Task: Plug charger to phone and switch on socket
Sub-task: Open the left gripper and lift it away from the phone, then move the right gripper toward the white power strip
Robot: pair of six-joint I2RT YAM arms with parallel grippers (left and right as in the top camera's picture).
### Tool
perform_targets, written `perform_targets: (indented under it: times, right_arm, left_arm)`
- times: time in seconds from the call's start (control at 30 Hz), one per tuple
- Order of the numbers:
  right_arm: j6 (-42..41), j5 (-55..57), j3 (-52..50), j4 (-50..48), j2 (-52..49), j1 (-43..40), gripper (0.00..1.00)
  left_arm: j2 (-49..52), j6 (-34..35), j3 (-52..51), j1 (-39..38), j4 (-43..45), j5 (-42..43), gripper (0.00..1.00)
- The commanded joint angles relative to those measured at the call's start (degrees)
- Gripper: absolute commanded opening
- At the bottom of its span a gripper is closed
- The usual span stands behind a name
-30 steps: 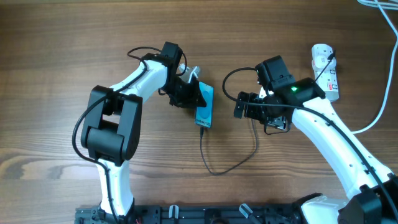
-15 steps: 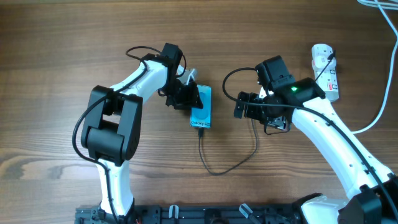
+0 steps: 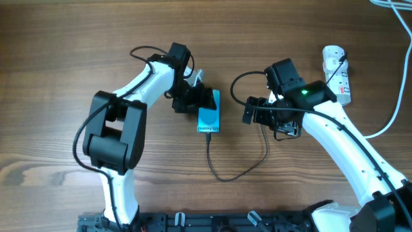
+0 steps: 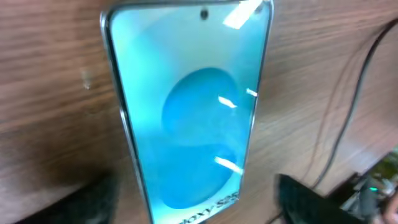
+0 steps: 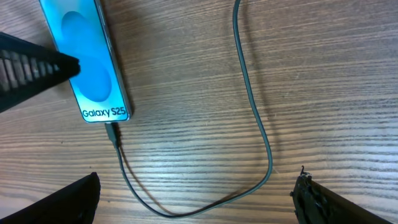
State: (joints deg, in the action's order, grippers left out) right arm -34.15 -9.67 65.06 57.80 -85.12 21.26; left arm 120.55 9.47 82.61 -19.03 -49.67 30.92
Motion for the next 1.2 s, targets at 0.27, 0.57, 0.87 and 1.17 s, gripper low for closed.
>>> perform_targets:
  times: [0.27,0.57,0.87,1.17]
  right_arm:
    - [0.17,-0.74,-0.28,-0.11,0.15,-0.11,1.0]
    - [-5.77,-0.74,-0.28,-1.66,0.15,-0.11,1.0]
    - [-8.24,-0.07,-0.28,-3.17,0.15,-0.11,1.0]
    - [-7.96,-0.92,-0.28,-2.69,0.15,-0.11,1.0]
  left_arm:
    - [-7.21,4.81,-1.16,4.72,-2.4,-9.38,1.0]
    - [-36.13,14.12,-1.16,7.96,-3.39,-29.14,1.0]
    - [-38.27,13.7,-1.18,7.96,-4.44,-31.89,1.0]
    - [-38.27,13.7,-1.18,7.96,-4.44,-31.87,1.0]
